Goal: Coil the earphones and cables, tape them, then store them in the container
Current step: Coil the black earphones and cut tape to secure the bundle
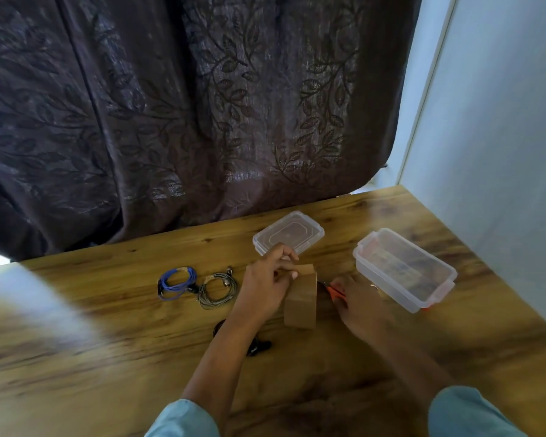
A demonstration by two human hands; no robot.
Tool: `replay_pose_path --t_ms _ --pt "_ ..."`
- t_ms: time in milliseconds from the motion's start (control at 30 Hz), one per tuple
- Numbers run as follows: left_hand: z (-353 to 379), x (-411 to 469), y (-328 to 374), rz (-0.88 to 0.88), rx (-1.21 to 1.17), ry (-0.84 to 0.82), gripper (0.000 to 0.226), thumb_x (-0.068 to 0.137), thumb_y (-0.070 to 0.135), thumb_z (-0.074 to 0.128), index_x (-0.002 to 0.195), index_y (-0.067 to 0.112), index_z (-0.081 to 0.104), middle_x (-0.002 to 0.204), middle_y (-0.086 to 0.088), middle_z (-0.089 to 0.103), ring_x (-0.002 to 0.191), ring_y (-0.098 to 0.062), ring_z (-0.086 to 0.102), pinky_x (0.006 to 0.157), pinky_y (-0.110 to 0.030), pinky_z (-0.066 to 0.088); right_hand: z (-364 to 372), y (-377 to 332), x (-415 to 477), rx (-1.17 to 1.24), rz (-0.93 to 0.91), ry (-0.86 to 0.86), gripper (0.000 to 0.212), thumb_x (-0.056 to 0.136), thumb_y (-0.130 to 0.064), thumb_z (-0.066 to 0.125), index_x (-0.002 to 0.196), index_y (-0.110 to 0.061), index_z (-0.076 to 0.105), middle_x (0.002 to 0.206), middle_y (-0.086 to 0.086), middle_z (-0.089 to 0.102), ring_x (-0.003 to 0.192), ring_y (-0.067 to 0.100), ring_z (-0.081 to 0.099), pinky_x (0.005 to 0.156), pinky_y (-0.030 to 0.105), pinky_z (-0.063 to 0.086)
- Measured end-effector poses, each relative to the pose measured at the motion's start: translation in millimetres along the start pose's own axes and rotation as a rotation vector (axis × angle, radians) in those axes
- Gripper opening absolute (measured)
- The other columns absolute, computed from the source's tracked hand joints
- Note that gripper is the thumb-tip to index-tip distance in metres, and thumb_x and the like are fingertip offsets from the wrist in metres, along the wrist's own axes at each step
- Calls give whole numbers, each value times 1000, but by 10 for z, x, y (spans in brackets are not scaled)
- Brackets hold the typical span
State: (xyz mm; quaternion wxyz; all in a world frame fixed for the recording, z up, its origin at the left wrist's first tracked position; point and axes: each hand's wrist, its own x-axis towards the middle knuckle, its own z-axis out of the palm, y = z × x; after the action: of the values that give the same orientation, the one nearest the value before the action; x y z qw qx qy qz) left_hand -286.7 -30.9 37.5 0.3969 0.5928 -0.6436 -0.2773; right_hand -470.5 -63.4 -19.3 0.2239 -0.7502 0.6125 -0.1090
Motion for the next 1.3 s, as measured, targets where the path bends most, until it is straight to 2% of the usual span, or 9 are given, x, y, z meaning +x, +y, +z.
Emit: replay_pose_path --t_ms 333,467,567,633,800,933,1033,1167,1300 --pt "-44 100 -19 -22 -112 -134 34 87 -1 58 92 29 72 98 17 70 101 4 62 87 -13 49 -79 -211 -30 -311 25 -6 28 94 -20 54 121 -14 56 116 7 61 109 24 57 87 32 50" --pt "-47 117 -18 -40 -115 -104 38 86 -1 61 96 35 69 102 23 65 105 9 57 86 -8 45 -107 -174 -50 -128 90 -100 34 92 -36 54 122 -19 54 120 3 59 114 23 55 95 35 46" --pt "-43 118 -16 -59 -143 -93 37 85 -1 62 98 34 70 104 22 65 107 8 56 88 -8 45 -130 -133 -23 126 178 -100 9 95 -27 52 88 -22 51 96 2 55 90 16 55 88 30 45" --pt "-54 119 -26 -63 -145 -97 39 85 -1 62 98 34 69 105 23 64 108 9 55 90 -10 46 -174 -131 -9 348 190 -125 24 96 -22 51 72 -25 46 77 -1 51 71 12 50 79 30 44" --pt "-66 155 -40 -64 -163 -107 43 85 -2 62 95 39 68 107 18 65 110 2 57 93 -18 48 -395 -225 -118 571 53 -103 21 98 -35 45 78 -30 52 73 -6 53 68 9 51 70 26 41" --pt "-72 173 -48 -52 -158 -114 45 84 -4 62 92 40 68 104 20 66 107 1 59 91 -20 49 -499 -185 -168 705 154 -253 49 91 -63 32 105 -25 60 89 -8 52 83 8 50 81 31 38" --pt "-89 163 -42 -85 -228 -133 41 83 -6 61 94 32 71 104 17 67 104 4 60 86 -15 50 -602 -77 -184 783 198 -268 41 97 -44 40 107 -12 65 85 3 56 79 14 50 75 31 39" --pt "-117 138 -16 -122 -282 -156 36 83 -8 61 97 23 71 103 16 66 95 13 59 77 -7 46 -711 51 -202 792 67 -354 25 99 -20 44 116 -28 61 98 0 61 93 14 54 75 28 43" --pt "-139 138 -20 -157 -324 -170 36 82 -9 61 93 24 72 100 16 67 94 11 61 76 -7 47 -759 125 -174 471 -99 -424 25 92 -14 57 113 -29 57 98 -4 59 90 13 58 69 21 50"
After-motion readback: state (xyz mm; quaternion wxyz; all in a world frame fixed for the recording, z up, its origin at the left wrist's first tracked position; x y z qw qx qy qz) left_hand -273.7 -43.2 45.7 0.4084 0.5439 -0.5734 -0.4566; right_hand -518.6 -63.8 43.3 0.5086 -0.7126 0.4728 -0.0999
